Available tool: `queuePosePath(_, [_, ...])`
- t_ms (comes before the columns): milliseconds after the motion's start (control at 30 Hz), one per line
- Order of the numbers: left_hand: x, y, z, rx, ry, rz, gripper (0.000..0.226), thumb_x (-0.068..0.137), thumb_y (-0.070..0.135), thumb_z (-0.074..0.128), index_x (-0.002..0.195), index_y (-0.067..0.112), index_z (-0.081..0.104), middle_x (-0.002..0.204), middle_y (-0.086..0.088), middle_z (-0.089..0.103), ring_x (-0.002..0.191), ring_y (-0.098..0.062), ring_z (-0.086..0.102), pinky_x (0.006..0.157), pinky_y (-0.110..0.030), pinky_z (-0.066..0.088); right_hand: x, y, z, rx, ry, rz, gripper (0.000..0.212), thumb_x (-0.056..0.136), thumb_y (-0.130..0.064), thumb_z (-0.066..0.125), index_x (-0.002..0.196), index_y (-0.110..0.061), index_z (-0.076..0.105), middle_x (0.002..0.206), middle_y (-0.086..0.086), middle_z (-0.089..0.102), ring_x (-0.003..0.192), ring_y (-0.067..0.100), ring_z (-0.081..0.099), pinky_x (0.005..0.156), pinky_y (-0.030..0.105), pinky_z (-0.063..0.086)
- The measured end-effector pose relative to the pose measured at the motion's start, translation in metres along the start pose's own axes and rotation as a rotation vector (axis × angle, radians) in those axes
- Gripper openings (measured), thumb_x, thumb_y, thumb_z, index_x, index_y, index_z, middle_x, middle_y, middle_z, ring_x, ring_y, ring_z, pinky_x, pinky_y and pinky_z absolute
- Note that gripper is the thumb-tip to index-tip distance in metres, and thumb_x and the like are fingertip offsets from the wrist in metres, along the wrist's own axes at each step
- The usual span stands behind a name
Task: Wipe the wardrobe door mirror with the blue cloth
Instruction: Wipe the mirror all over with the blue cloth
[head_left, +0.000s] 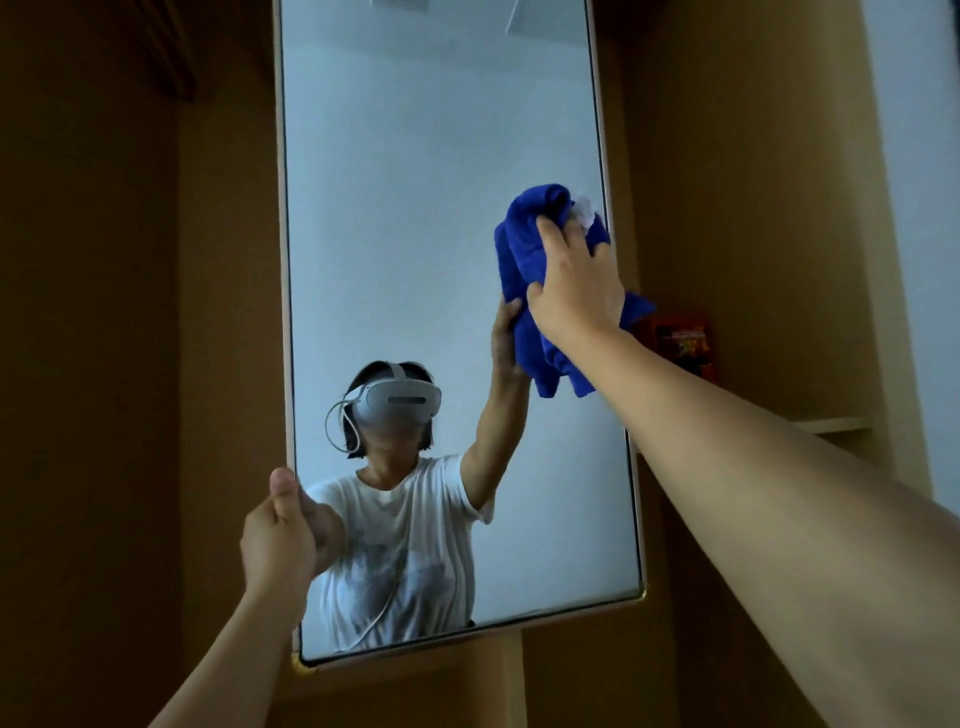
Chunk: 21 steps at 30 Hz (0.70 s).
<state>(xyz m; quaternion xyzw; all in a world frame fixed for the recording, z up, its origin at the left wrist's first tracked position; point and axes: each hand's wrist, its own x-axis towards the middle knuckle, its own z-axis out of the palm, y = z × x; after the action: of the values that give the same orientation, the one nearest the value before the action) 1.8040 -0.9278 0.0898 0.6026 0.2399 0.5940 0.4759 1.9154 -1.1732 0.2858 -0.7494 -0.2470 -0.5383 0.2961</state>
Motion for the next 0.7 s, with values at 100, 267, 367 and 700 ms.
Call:
queuePosePath(100, [-0.003, 0.002, -0.002, -0.007, -0.009, 0.008, 0.067, 0.085, 0.069, 0.023, 0.076, 0.012, 0.057, 0.071, -0.01, 0.06, 0.069, -0.026, 0.059, 0.056, -0.031, 0.04, -0.027, -0.024, 0.013, -0.006, 0.015, -0.165, 0.067, 0.088, -0.024, 0.056, 0.148, -0.028, 0.027, 0.158, 0.002, 0.019, 0.117, 0.032, 0.041, 0.087, 0.039, 0.043])
queuePosePath(267, [-0.006, 0.007, -0.004, -0.013, -0.017, -0.02, 0.057, 0.092, 0.061, 0.026, 0.086, 0.014, 0.058, 0.077, -0.006, 0.06, 0.076, -0.024, 0.058, 0.066, -0.033, 0.041, -0.085, -0.06, 0.033, 0.051, -0.039, -0.377, 0.07, 0.081, -0.028, 0.063, 0.146, -0.025, 0.036, 0.154, 0.002, 0.03, 0.11, 0.034, 0.044, 0.081, 0.042, 0.046])
queuePosePath(367, [-0.009, 0.012, -0.006, -0.036, -0.031, -0.045, 0.051, 0.093, 0.059, 0.028, 0.075, 0.019, 0.054, 0.079, -0.006, 0.06, 0.078, -0.025, 0.058, 0.073, -0.037, 0.044, -0.115, -0.075, 0.039, 0.081, -0.088, -0.483, 0.069, 0.078, -0.026, 0.066, 0.143, -0.023, 0.042, 0.151, 0.003, 0.036, 0.104, 0.034, 0.048, 0.08, 0.043, 0.048])
queuePosePath(700, [-0.012, 0.018, -0.015, -0.03, -0.132, 0.015, 0.057, 0.096, 0.054, 0.026, 0.072, 0.009, 0.053, 0.072, -0.013, 0.059, 0.071, -0.029, 0.056, 0.065, -0.038, 0.048, -0.214, -0.048, 0.059, 0.099, -0.131, -0.813, 0.058, 0.083, -0.012, 0.051, 0.139, -0.025, 0.046, 0.151, 0.002, 0.037, 0.095, 0.027, 0.05, 0.081, 0.039, 0.046])
